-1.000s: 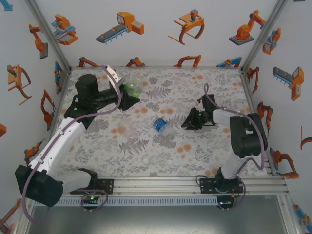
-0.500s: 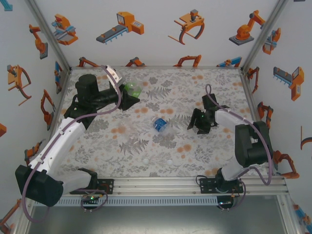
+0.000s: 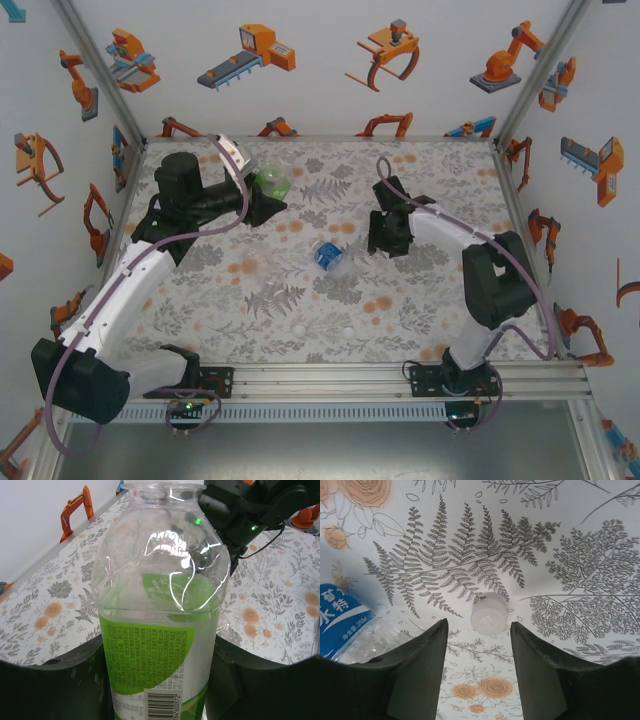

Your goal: Screw on the bottle caps

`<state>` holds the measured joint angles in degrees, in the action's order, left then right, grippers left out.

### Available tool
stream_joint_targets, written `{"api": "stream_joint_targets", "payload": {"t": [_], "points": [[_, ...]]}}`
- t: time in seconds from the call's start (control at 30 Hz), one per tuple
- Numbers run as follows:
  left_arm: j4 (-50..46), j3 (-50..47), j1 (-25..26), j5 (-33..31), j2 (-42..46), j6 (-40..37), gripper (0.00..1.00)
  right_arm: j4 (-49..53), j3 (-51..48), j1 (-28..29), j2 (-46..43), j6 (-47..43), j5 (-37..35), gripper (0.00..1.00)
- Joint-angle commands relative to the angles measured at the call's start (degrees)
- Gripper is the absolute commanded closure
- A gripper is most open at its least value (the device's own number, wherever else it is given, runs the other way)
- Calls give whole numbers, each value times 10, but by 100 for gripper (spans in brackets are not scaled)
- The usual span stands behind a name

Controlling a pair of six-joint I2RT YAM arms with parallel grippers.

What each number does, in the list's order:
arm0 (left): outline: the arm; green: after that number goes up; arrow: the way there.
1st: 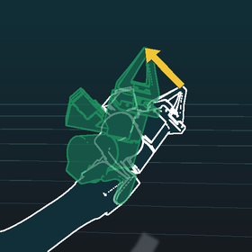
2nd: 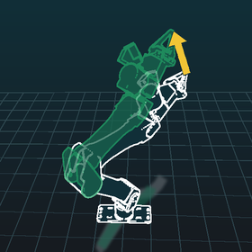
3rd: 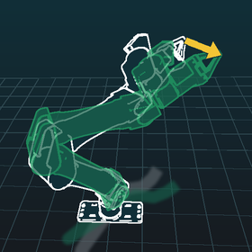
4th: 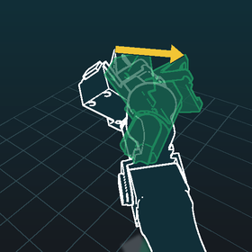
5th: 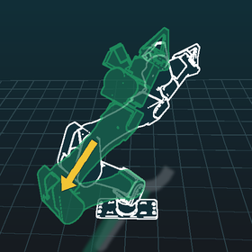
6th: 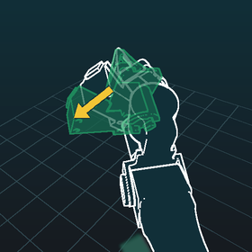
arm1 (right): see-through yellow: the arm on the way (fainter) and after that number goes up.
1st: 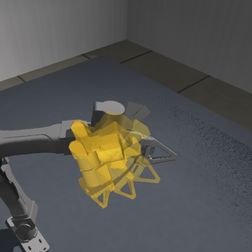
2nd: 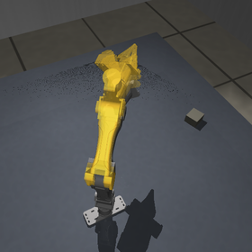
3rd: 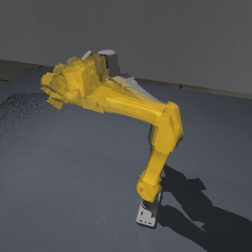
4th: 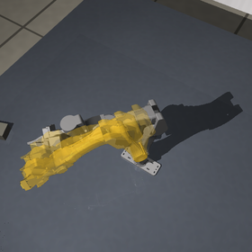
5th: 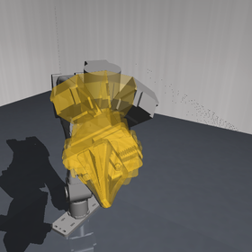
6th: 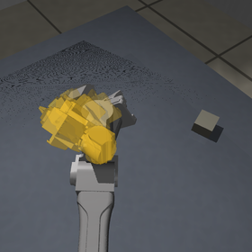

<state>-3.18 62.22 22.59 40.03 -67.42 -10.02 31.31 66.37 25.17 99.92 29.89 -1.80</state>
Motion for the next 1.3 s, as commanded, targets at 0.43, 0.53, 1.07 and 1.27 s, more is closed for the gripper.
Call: {"api": "stream_joint_targets", "payload": {"t": [0.43,0.53,1.07,1.27], "points": [[-1,-1,3,4,3,-12,98,22,13,9,43,-2,-9,56],[-1,-1,3,4,2,-12,98,20,13,8,47,0,-4,57],[-2,0,3,6,0,-12,98,14,15,8,53,4,-6,62],[-1,0,4,5,-4,-19,99,16,9,9,32,4,-4,68]]}}
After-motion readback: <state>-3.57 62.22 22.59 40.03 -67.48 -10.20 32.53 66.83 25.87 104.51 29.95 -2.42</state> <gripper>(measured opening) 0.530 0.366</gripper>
